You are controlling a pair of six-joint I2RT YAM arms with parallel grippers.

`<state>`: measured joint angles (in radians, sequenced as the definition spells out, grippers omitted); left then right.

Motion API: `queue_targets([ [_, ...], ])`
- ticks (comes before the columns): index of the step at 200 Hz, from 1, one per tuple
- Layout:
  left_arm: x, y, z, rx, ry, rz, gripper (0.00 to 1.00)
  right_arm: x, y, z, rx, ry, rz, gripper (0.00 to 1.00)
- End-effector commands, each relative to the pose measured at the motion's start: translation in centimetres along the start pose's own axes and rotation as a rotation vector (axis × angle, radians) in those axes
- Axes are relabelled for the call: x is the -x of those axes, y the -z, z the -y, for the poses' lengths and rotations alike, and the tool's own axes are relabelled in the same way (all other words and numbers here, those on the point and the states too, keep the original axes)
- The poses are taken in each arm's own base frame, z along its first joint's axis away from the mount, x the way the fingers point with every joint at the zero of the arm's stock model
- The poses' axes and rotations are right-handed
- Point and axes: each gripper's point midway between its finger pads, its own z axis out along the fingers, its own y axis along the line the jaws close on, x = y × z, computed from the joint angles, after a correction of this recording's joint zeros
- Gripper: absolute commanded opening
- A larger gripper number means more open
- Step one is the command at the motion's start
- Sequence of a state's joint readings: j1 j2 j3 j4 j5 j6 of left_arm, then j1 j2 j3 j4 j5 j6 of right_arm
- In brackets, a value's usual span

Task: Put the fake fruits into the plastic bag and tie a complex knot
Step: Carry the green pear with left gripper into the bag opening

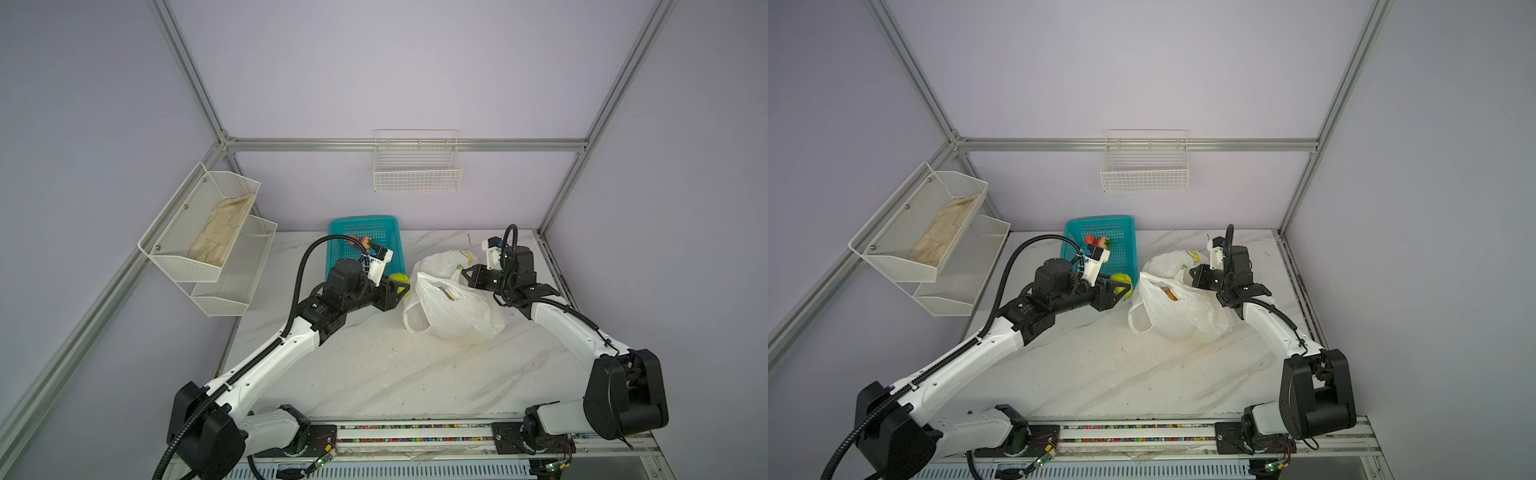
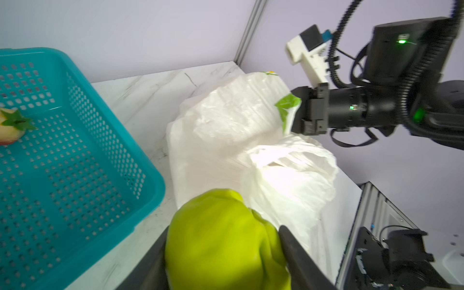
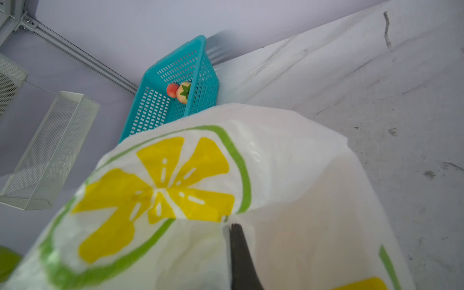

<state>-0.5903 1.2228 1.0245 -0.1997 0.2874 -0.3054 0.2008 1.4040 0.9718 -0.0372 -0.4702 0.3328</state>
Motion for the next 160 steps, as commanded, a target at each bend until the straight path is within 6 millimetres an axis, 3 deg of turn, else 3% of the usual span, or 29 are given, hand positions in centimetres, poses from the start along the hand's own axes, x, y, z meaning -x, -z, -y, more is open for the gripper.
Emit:
queue_targets([
  [1, -2.1, -0.5, 1.5, -0.032, 0.018, -0.051, 0.41, 1.8, 0.2, -1.2, 0.047, 0.001, 0.042, 0.05],
  [31, -3.8, -0.9, 3.0, -0.050, 0.007, -0.123, 0.40, 2.3, 0.8, -1.8, 0.058, 0.006, 0.055, 0.05],
  [78, -6.2, -1.4, 3.0, -0.051, 0.006, -0.195, 0.39, 2.3, 1.2, -1.8, 0.051, 0.004, 0.059, 0.05],
  [135, -6.6, -4.2, 3.3, -0.064, 0.026, -0.250, 0.39, 2.3, 1.5, -1.9, 0.051, -0.001, 0.062, 0.06],
  [160, -5.4, -5.1, 3.3, -0.059, 0.044, -0.212, 0.39, 2.5, 2.0, -2.3, 0.058, -0.002, 0.077, 0.06],
])
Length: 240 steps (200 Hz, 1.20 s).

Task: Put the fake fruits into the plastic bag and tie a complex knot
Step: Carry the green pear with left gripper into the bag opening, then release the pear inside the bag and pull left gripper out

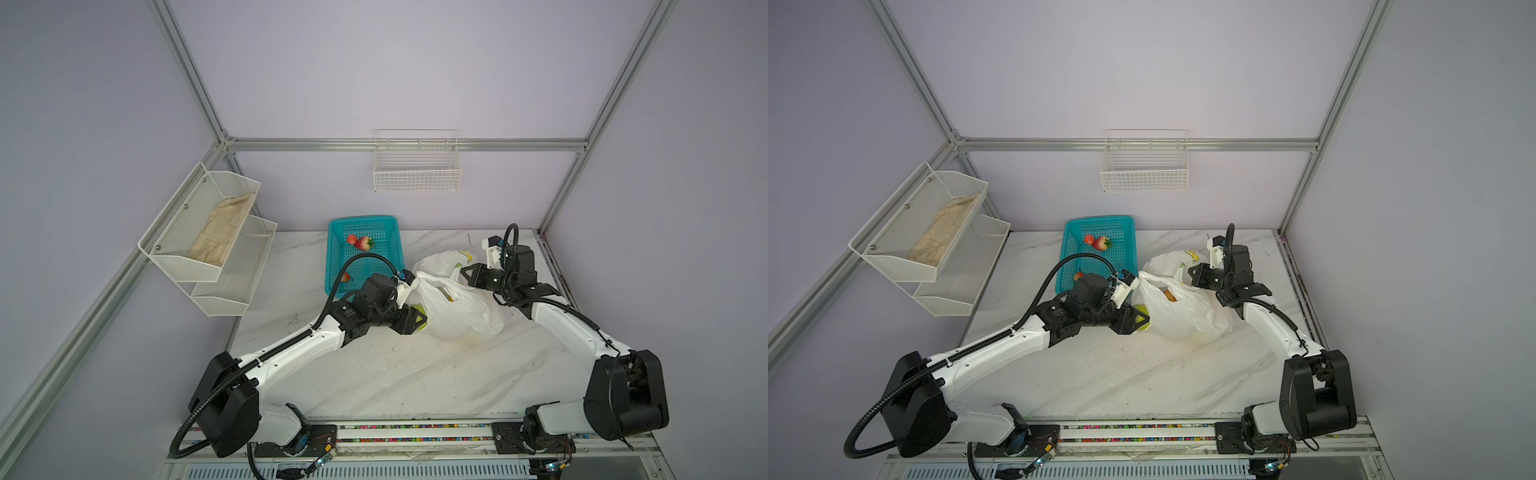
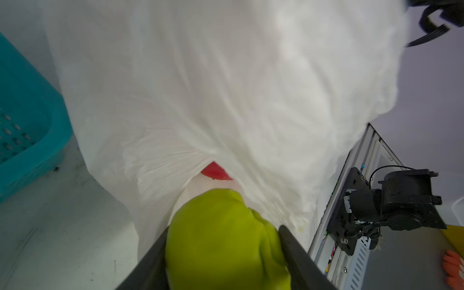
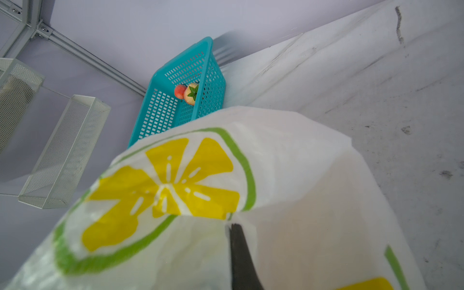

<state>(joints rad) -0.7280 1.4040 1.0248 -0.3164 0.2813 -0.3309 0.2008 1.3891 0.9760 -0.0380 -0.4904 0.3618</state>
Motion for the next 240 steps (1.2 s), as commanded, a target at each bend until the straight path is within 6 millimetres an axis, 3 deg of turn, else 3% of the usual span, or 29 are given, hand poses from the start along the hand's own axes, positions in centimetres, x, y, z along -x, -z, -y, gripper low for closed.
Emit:
queue_targets([
  [1, 3.7, 0.5, 1.4, -0.034, 0.004, 0.099, 0.39, 2.2, 1.6, -1.6, 0.034, 0.019, 0.072, 0.06],
  [79, 8.2, -2.7, 5.6, -0.201, -0.014, 0.170, 0.41, 1.0, 1.4, -1.9, 0.073, -0.002, 0.046, 0.06],
  [131, 11.1, -3.4, 6.4, -0.221, -0.099, 0.247, 0.42, 0.3, 1.4, -1.8, 0.074, 0.005, 0.022, 0.06],
  [157, 11.2, -5.0, 5.1, -0.175, -0.112, 0.263, 0.45, 0.3, 1.6, -1.9, 0.075, 0.006, 0.023, 0.06],
  [194, 8.9, -7.4, 3.1, -0.122, -0.089, 0.222, 0.53, 0.6, 2.0, -2.0, 0.062, 0.023, 0.033, 0.06],
  [240, 7.2, -6.8, 1.8, -0.068, -0.096, 0.223, 0.67, 1.2, 2.2, -1.5, 0.027, 0.023, 0.057, 0.06],
])
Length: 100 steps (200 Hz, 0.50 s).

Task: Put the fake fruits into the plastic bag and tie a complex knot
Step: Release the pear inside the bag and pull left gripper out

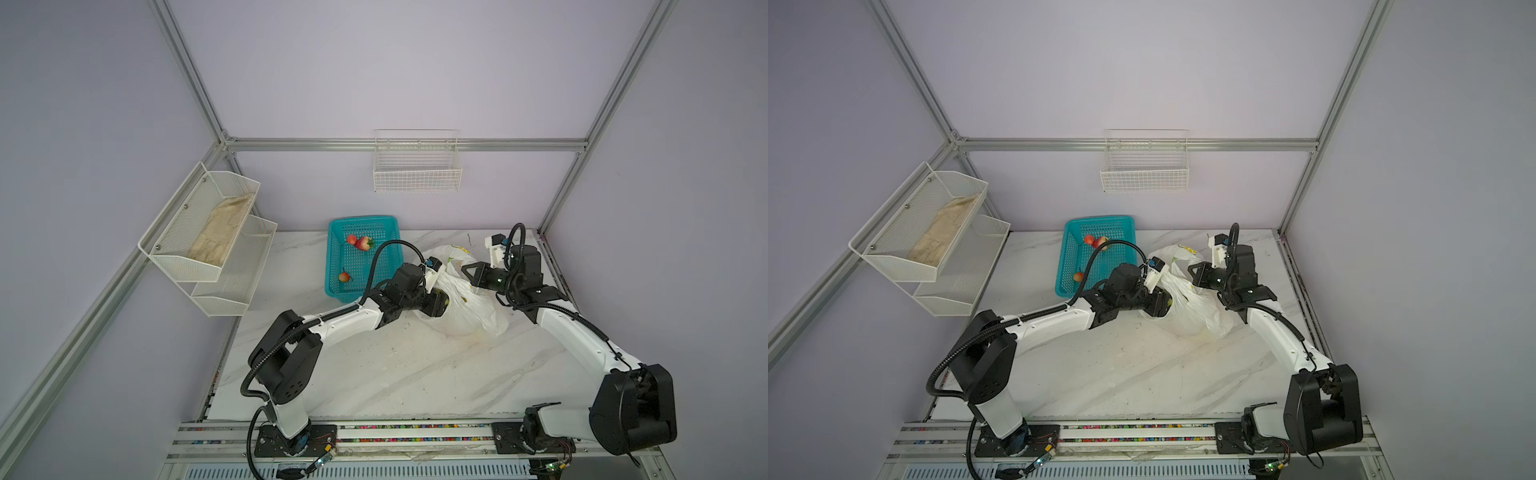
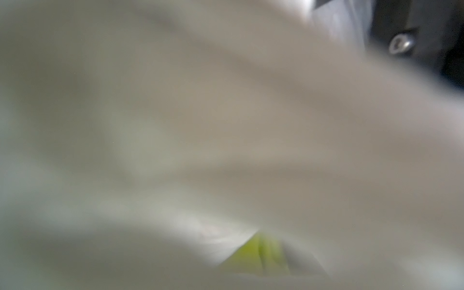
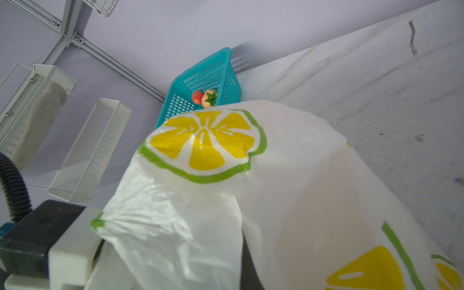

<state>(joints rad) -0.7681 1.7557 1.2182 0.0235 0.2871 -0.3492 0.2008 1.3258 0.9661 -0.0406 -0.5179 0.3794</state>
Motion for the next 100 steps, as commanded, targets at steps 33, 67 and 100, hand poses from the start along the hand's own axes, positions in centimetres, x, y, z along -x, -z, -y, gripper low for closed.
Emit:
queue_targets([
  [33, 0.5, 2.8, -0.1, 0.045, -0.060, 0.054, 0.75, 0.8, 0.5, 0.4, -0.033, 0.017, 0.031, 0.06],
  [67, 0.3, 4.3, -0.3, 0.060, -0.063, 0.039, 0.78, 0.9, 0.5, 0.6, -0.048, 0.018, 0.036, 0.05],
  [100, 0.0, 7.1, -0.9, 0.064, -0.035, 0.014, 0.74, 1.1, 0.7, 1.4, -0.086, 0.025, 0.046, 0.05],
])
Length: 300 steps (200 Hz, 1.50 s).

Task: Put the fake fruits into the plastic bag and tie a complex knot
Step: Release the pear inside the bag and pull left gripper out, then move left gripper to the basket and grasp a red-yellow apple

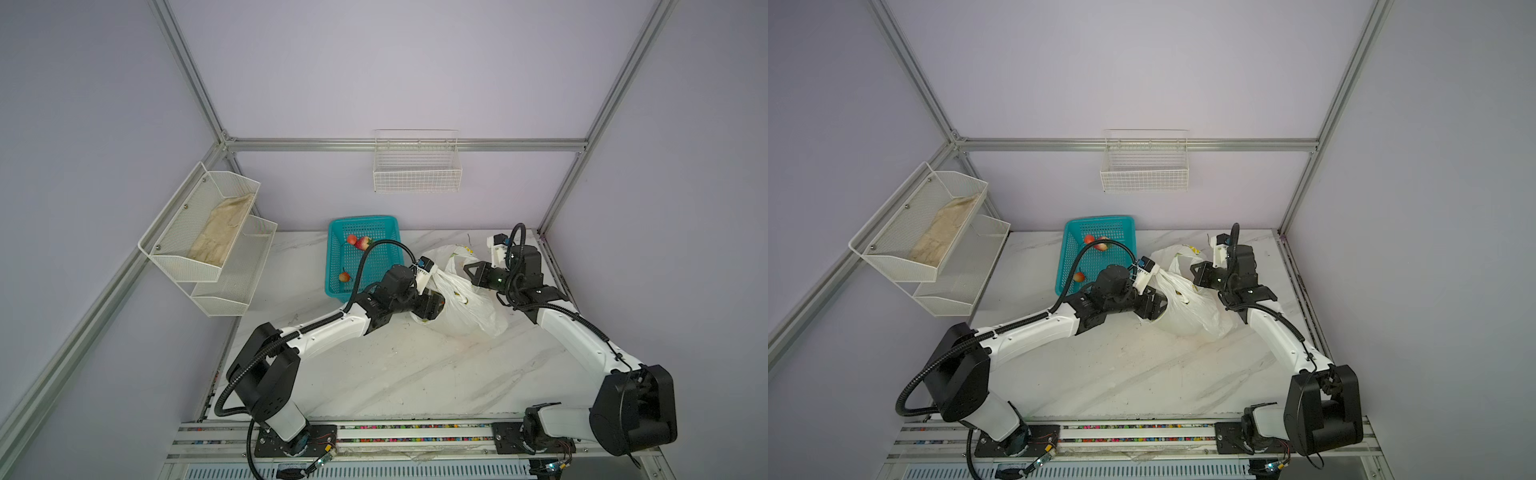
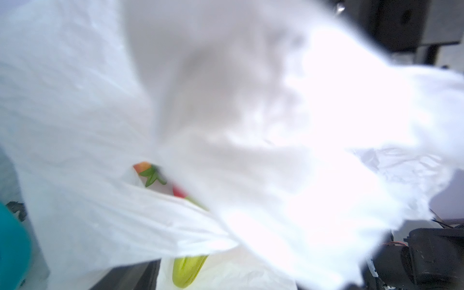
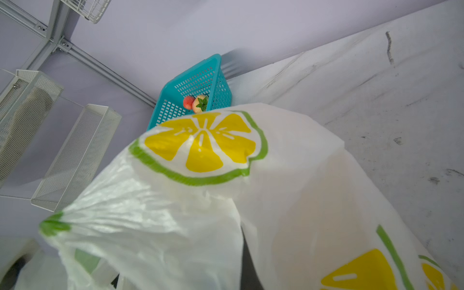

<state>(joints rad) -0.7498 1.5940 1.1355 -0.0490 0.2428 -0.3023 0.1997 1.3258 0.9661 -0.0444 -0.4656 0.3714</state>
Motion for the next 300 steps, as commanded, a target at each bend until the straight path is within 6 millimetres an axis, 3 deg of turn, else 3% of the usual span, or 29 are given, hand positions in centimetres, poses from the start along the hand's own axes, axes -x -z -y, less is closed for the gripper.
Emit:
queue_targets([
  [1, -0.4, 2.7, -0.9, 0.008, 0.005, -0.011, 0.74, 0.8, 0.6, 0.6, -0.038, 0.019, 0.025, 0.05],
  [27, -1.0, 5.0, -2.4, 0.038, 0.043, -0.017, 0.71, 1.0, 0.6, 1.0, -0.047, 0.015, 0.030, 0.05],
  [32, -0.2, 6.3, -2.3, 0.036, 0.038, 0.016, 0.71, 1.0, 0.6, 1.0, -0.048, 0.013, 0.030, 0.05],
  [59, 0.6, 8.7, -4.4, 0.085, 0.057, 0.074, 0.71, 1.1, 0.4, 1.0, -0.040, 0.015, 0.030, 0.05],
  [88, 3.0, 11.0, -9.8, 0.282, 0.130, 0.169, 0.71, 1.1, 0.4, 0.8, -0.030, 0.018, 0.032, 0.05],
  [114, 5.4, 11.7, -15.4, 0.463, 0.152, 0.196, 0.72, 1.0, 0.2, 0.6, -0.016, 0.021, 0.026, 0.05],
  [145, 6.7, 9.2, -22.8, 0.653, 0.057, 0.088, 0.73, 0.9, 0.0, 0.7, -0.014, 0.025, 0.017, 0.05],
  [186, 7.7, 4.9, -29.3, 0.780, -0.065, -0.065, 0.72, 1.2, -0.6, 0.8, -0.012, 0.033, 0.013, 0.05],
  [240, 9.0, 0.0, -34.2, 0.836, -0.206, -0.155, 0.68, 0.6, -1.9, 2.0, -0.032, 0.021, -0.012, 0.05],
  [300, 9.9, -3.0, -38.4, 0.911, -0.299, -0.169, 0.68, 0.7, -1.9, 2.1, -0.040, 0.017, -0.012, 0.05],
])
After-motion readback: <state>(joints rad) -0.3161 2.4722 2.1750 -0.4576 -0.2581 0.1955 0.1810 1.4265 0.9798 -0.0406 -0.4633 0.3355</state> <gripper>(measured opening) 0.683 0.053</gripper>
